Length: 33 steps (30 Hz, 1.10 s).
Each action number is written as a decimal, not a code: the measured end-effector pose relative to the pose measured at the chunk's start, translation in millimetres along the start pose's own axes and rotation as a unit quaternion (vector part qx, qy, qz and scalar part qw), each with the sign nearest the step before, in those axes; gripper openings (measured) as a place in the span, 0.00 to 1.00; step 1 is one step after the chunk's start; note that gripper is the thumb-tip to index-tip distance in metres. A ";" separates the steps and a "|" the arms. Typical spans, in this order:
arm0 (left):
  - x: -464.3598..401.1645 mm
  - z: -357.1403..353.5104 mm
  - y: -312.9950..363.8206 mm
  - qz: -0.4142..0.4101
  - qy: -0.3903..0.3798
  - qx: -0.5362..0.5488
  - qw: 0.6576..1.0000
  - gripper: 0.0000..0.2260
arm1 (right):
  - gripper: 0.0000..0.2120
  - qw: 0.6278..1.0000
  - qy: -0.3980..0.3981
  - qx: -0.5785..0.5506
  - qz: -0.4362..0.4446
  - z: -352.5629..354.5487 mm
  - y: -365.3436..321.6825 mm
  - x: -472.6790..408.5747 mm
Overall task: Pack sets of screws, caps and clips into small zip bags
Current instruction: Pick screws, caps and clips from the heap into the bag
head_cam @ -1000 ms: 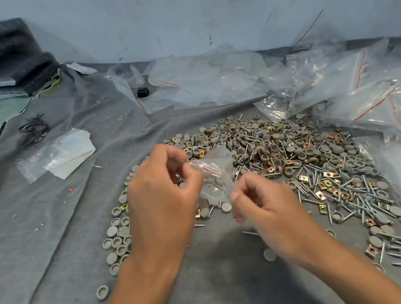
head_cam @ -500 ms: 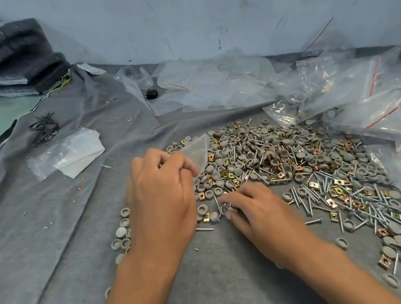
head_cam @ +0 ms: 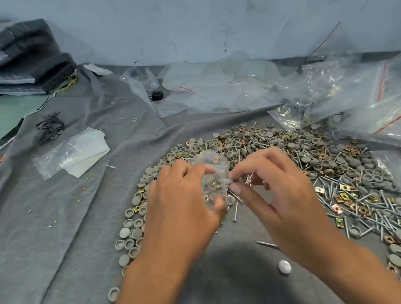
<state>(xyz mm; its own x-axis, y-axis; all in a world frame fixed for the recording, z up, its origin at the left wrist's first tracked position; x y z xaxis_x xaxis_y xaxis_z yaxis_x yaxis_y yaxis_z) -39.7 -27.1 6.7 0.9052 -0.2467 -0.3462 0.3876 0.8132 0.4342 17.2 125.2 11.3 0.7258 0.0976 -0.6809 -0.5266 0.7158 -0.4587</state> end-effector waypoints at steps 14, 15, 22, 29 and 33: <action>5.1 -2.7 9.7 -0.043 -0.048 0.016 0.998 0.14 | 0.08 0.983 -0.001 0.150 0.103 -4.1 -13.3 6.1; 5.1 -3.7 8.9 -0.042 -0.049 0.016 0.998 0.13 | 0.08 0.983 -0.003 0.149 0.106 -4.3 -13.7 5.8; 5.7 -3.3 6.7 -0.031 -0.060 0.031 0.997 0.10 | 0.07 0.993 -0.036 0.086 0.072 -4.5 -9.9 5.4; 7.1 -3.7 9.0 -0.037 -0.040 0.042 0.998 0.10 | 0.07 0.995 -0.016 0.102 -0.007 -5.5 -7.8 5.6; 5.0 -0.7 7.1 -0.029 -0.041 0.048 0.998 0.15 | 0.04 0.995 0.055 0.065 -0.055 -3.8 -4.8 7.7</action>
<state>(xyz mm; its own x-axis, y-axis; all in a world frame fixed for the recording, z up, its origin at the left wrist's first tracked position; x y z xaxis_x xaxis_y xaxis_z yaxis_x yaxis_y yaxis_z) -32.5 -22.3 7.4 0.8902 -0.3370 -0.3065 0.4514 0.7430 0.4941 23.6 119.9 6.1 0.7188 -0.0570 -0.6929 -0.3809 0.8015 -0.4610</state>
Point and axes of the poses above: each hand's wrist, its own x-axis away from the middle knuckle, its own z-axis out of the back of the hand, y = z × x, the point moved 3 cm from there along -x, towards the middle knuckle, and after that the axes turned 8 degrees about z, right-handed, at the moved point
